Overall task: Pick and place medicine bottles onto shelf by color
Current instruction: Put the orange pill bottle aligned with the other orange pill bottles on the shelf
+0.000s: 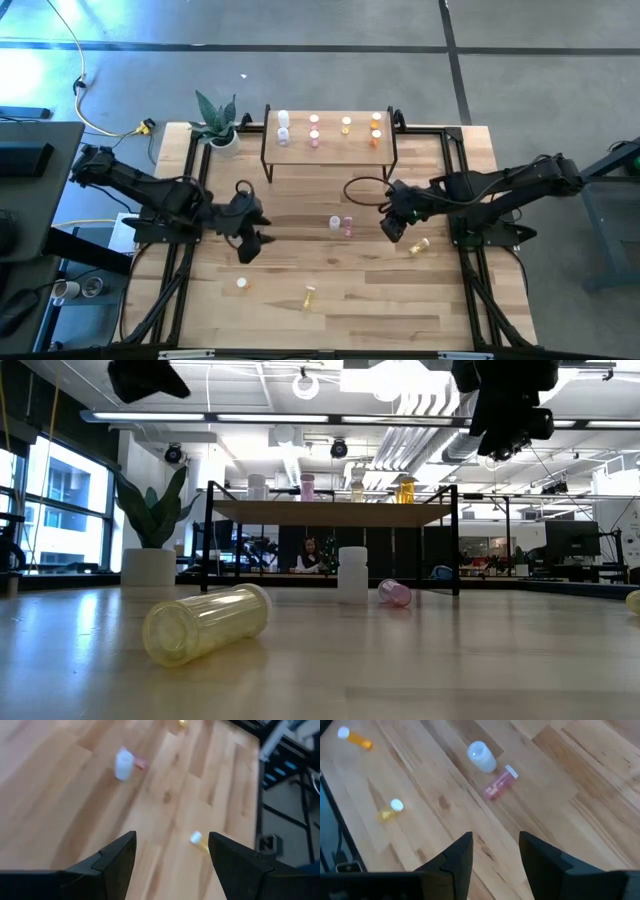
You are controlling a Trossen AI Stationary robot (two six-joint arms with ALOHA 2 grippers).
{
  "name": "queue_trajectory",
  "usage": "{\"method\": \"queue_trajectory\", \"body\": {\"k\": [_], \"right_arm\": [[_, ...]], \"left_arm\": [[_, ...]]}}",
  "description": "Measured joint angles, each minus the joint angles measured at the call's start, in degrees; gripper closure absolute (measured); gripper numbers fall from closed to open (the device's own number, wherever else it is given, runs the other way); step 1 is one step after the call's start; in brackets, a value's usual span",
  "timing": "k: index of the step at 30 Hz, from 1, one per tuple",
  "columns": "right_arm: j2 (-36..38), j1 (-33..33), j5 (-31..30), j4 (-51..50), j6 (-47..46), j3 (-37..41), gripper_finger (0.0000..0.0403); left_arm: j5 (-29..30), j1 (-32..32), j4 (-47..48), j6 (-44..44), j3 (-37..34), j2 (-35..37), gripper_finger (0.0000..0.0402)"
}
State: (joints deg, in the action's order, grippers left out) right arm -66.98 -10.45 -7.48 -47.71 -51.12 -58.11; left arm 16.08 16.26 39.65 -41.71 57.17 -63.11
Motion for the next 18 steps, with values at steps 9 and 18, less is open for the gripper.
{"method": "queue_trajectory", "body": {"k": [9,18], "right_arm": [[0.0,-5.7,-7.4,1.2,-13.3,0.0,0.0252],[-0.1,-8.9,-13.8,8.2,-17.7,0.0,0.0252]], "left_arm": [[0.0,13.4,6.1,-4.9,0.0,0.0,0.0163],[4.5,26.7,14.1,-13.1,0.0,0.0,0.0163]]}}
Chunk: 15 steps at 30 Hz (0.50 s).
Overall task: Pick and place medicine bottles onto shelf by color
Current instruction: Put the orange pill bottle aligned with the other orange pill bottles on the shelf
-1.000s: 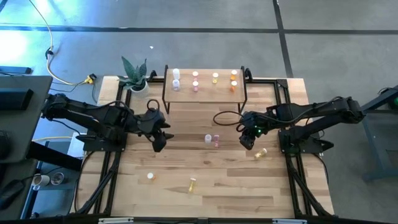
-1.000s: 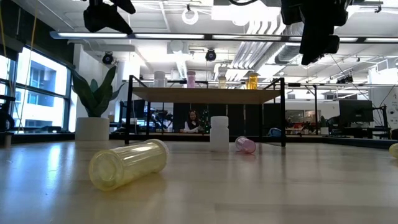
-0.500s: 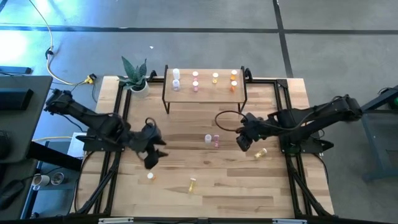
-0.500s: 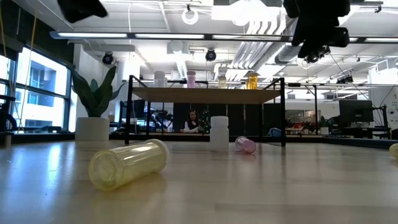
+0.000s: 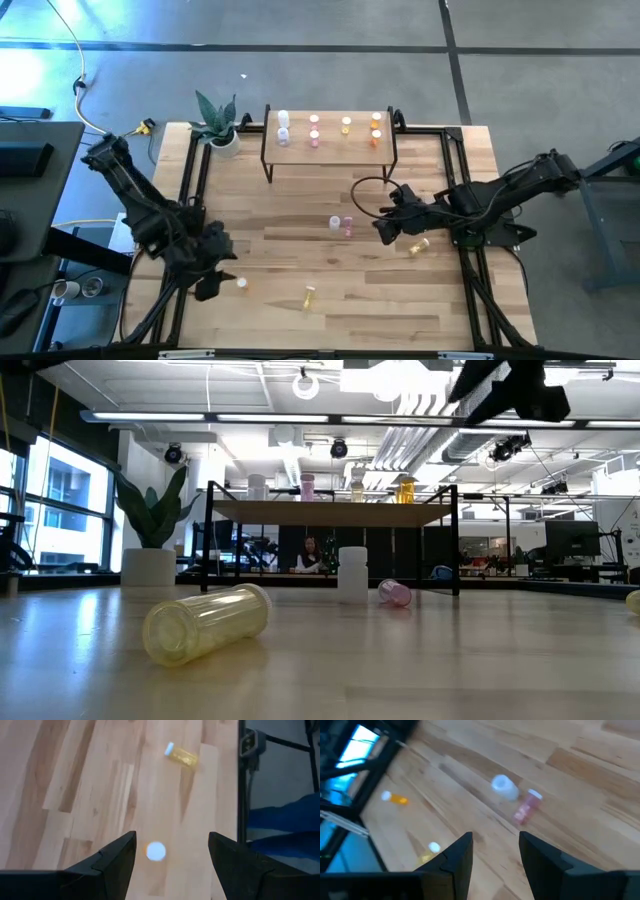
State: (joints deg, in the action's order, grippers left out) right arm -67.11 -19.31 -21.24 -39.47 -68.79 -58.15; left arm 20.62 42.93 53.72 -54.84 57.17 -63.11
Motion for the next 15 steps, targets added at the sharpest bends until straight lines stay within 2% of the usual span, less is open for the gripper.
{"method": "queue_trajectory", "body": {"k": [6,10,15], "right_arm": [[0.0,-1.1,-4.1,6.3,0.5,0.0,0.0252],[0.0,-1.7,-5.5,9.0,1.9,0.0,0.0252],[0.0,-1.7,-5.9,9.4,2.0,0.0,0.0252]], "left_arm": [[7.7,9.5,0.7,-7.9,-1.3,0.0,0.0163],[14.5,15.7,-0.5,-17.3,-4.9,0.0,0.0163],[19.3,21.7,-2.9,-26.6,-9.5,-1.0,0.0163]]}}
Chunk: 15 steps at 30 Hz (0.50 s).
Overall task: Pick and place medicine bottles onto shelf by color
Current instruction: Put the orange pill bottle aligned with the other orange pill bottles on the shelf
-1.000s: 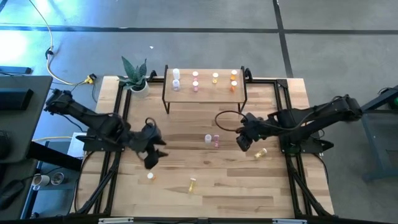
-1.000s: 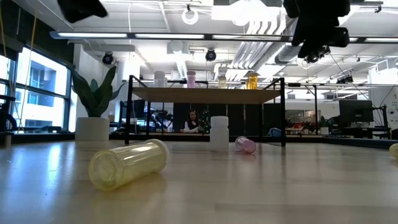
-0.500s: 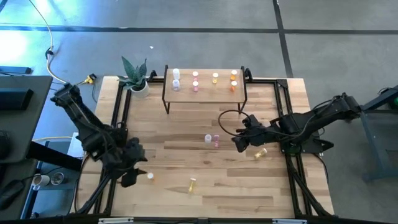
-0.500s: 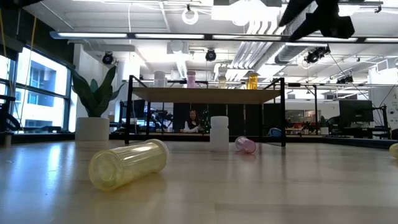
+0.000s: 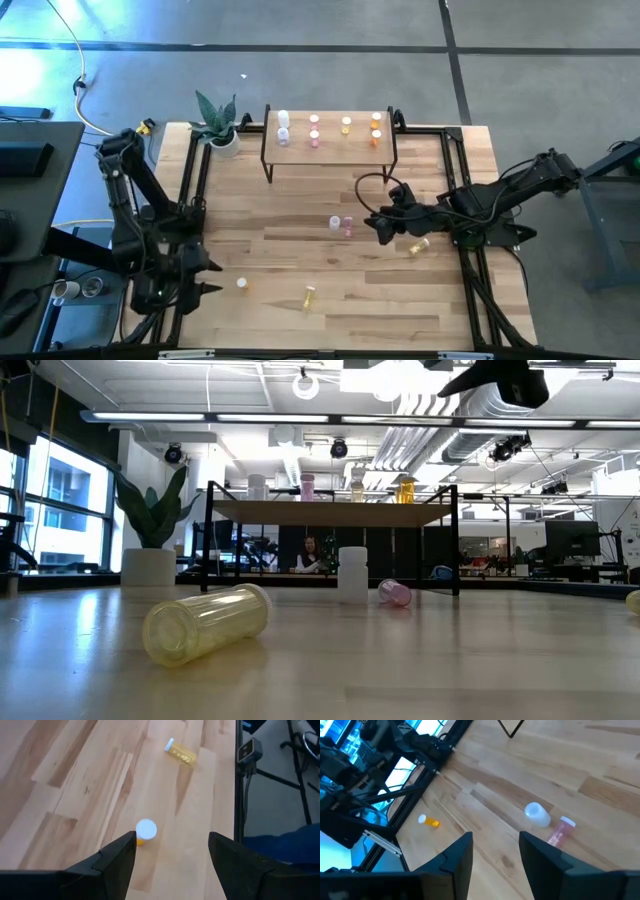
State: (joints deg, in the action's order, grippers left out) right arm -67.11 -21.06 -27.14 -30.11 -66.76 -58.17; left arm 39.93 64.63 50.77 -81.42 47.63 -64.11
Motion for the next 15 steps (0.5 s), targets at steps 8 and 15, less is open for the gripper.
{"method": "queue_trajectory", "body": {"k": [8,15], "right_arm": [[0.0,0.0,-1.0,0.0,0.2,0.0,0.0252],[0.0,0.0,-0.9,0.6,0.7,0.0,0.0252]], "left_arm": [[4.0,2.5,-6.3,-1.4,-3.7,-7.3,0.0163],[4.0,2.5,-6.9,-6.3,-3.7,-15.4,0.0163]]}}
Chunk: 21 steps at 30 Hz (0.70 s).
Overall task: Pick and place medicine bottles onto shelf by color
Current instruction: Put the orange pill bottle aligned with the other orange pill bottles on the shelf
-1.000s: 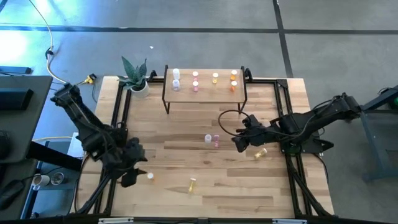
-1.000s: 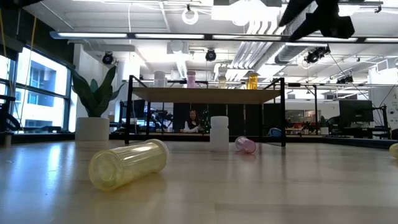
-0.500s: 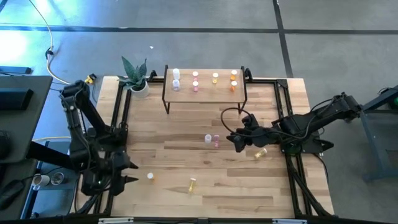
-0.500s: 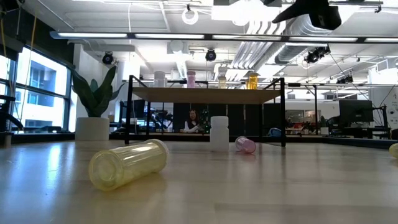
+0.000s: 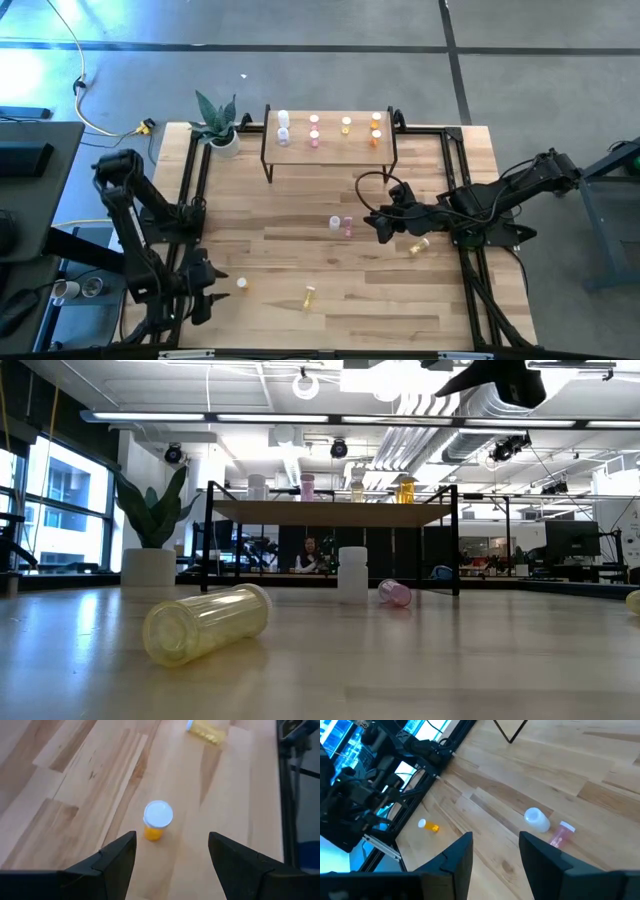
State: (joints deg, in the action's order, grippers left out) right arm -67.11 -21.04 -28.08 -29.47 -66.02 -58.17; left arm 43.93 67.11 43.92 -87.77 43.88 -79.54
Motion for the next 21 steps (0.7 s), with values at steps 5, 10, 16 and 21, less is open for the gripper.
{"method": "queue_trajectory", "body": {"k": [5,10,16,21], "right_arm": [[0.0,0.0,0.0,0.0,0.5,0.0,0.0252],[0.0,0.0,0.0,0.0,0.5,0.0,0.0252],[0.0,0.0,0.1,0.0,0.5,0.0,0.0252],[0.0,0.0,0.1,0.0,0.7,0.0,0.0252]], "left_arm": [[0.0,-0.4,-0.6,-4.9,0.0,-5.0,0.0163],[0.3,-2.0,-0.7,-9.2,0.0,-9.5,0.0163],[0.0,-4.2,-3.2,-9.5,0.0,-13.8,0.0163],[0.1,-6.0,-7.5,-7.8,0.0,-16.8,0.0163]]}}
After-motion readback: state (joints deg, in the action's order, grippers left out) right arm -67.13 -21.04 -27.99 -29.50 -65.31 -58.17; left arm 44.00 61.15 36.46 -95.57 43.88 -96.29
